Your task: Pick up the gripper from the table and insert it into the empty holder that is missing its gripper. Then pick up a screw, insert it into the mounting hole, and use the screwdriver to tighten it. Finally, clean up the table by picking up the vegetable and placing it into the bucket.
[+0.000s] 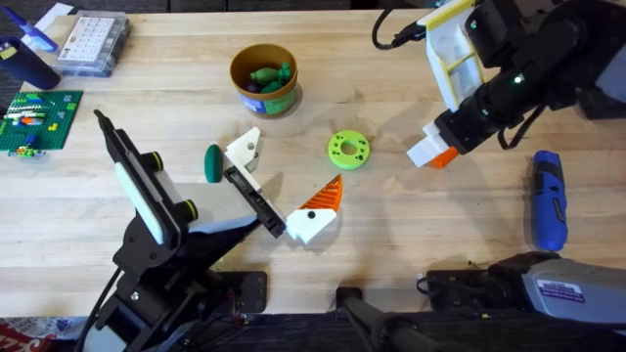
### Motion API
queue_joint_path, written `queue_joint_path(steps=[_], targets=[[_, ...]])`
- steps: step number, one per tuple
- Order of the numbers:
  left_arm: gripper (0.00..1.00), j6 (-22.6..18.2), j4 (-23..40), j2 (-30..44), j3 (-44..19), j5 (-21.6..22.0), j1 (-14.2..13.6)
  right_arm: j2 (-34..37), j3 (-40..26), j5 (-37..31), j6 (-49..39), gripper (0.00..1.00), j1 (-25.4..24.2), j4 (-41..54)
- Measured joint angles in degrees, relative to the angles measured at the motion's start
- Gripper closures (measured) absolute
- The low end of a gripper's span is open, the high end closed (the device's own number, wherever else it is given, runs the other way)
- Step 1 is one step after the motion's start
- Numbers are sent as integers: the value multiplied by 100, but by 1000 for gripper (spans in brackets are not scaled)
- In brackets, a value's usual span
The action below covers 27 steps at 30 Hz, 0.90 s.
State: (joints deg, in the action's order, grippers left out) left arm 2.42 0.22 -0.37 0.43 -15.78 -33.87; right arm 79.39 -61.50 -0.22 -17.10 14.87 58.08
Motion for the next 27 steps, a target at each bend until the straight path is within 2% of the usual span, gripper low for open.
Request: queue_joint_path(steps=[11,20,27], targets=[[6,0,76,36,-70,17,-2,0,-79,-308,-10,120,0,106],[6,0,76,36,-70,17,-2,-275,-135,-605,-133,120,-21,838],[6,0,76,36,-70,17,-2,-285,-137,-636,-142,120,-411,757]])
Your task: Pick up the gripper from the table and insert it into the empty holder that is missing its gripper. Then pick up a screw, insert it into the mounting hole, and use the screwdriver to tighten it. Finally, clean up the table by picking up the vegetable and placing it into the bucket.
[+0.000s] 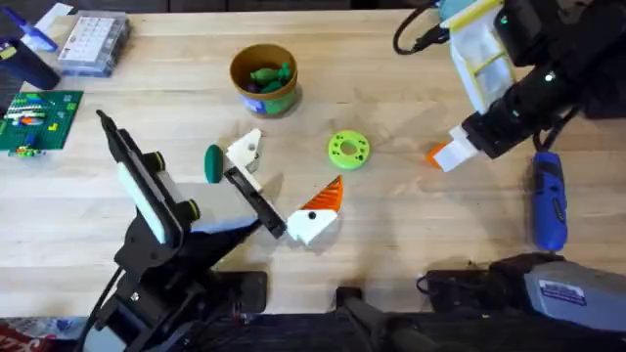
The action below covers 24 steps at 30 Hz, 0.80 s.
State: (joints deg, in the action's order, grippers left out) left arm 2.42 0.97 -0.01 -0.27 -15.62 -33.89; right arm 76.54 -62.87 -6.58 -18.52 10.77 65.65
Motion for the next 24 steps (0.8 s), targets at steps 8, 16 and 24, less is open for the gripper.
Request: queue_joint_path(steps=[8,16,24], targets=[[6,0,0,0,0,0,0,532,0,8,-102,120,-131,-342],[6,0,0,0,0,0,0,710,0,109,-730,120,-131,-365],[6,0,0,0,0,0,0,926,0,150,-912,131,-131,-387]])
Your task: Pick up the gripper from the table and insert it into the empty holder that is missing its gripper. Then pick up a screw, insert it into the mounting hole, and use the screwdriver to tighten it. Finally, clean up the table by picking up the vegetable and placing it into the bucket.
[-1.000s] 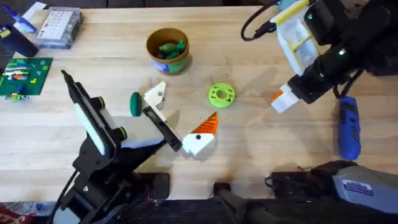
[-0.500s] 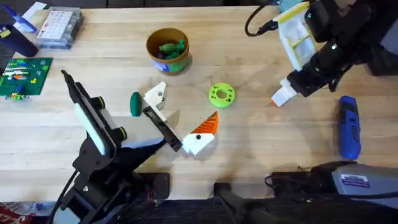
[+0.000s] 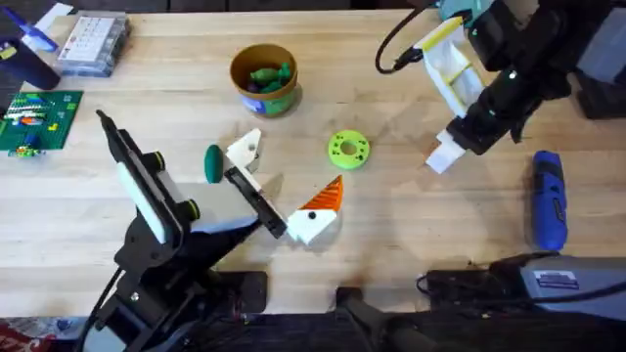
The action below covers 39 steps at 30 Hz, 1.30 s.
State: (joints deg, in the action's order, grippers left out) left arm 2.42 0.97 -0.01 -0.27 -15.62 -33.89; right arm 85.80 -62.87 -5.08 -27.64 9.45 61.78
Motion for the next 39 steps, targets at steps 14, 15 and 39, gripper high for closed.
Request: queue_joint_path(steps=[14,15,39], targets=[[6,0,0,0,0,0,0,73,0,18,-111,737,0,-2],[6,0,0,0,0,0,0,73,0,21,-117,842,0,-2],[6,0,0,0,0,0,0,-1365,-1519,309,969,993,0,75]])
